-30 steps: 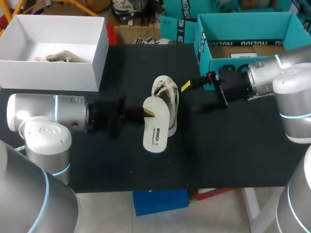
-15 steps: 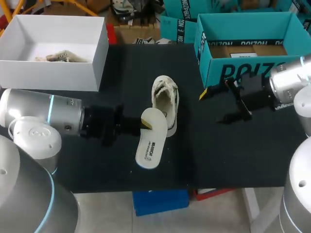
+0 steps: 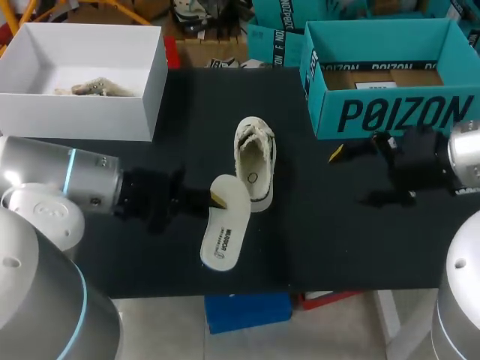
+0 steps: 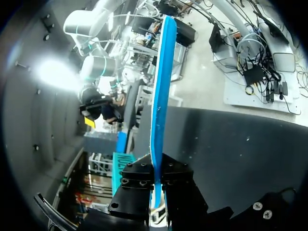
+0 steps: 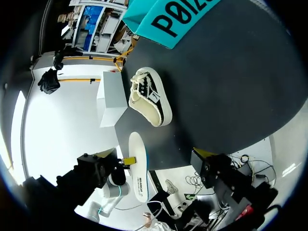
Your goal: Take the shoe out of the shoebox, open the shoe tongue, remove and reinsert the insole, then place the shoe into the shoebox
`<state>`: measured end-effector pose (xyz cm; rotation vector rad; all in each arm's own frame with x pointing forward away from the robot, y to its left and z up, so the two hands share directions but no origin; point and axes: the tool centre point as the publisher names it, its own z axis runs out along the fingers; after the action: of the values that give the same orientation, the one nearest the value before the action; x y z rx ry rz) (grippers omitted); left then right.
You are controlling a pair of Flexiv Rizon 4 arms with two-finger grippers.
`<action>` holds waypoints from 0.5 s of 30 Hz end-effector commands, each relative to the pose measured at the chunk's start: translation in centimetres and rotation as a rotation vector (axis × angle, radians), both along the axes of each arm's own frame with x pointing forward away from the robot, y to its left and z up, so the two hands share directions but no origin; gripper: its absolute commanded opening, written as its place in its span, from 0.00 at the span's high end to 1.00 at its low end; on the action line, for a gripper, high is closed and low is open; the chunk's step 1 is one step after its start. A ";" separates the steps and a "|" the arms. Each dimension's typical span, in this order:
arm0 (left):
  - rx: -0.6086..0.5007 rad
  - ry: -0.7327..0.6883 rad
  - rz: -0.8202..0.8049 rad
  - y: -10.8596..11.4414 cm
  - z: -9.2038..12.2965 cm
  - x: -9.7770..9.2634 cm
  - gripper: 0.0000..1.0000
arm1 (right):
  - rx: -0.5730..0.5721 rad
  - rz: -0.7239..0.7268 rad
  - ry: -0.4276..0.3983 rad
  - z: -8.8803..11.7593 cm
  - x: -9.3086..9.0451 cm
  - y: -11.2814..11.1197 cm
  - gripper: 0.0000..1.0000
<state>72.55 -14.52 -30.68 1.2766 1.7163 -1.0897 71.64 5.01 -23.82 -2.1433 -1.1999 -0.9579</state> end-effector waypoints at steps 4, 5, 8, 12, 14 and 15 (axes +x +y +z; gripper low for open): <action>0.015 0.000 0.000 0.3 0.0 -0.7 1.00 | -0.092 -0.204 -0.103 1.3 -2.2 -0.3 0.00; 0.017 0.000 -0.002 0.3 0.0 -0.7 1.00 | -0.091 -0.206 -0.104 1.3 -2.4 -0.3 0.00; 0.020 0.002 -0.005 0.3 -0.1 -0.8 1.00 | -0.089 -0.217 -0.109 1.4 -2.9 -0.1 0.00; 0.026 0.003 -0.011 0.3 -0.2 -0.9 1.00 | -0.087 -0.217 -0.119 1.7 -3.4 0.4 0.00; 0.027 0.004 -0.013 0.3 -0.3 -0.9 1.00 | -0.084 -0.211 -0.122 1.7 -3.6 0.7 0.00; 0.027 0.006 -0.014 0.3 -0.4 -0.9 1.00 | -0.079 -0.199 -0.119 1.7 -3.6 0.9 0.00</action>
<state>71.69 -14.24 -31.09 1.3005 1.7303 -1.0856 68.51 5.53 -21.83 -2.2799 -1.1384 -1.0793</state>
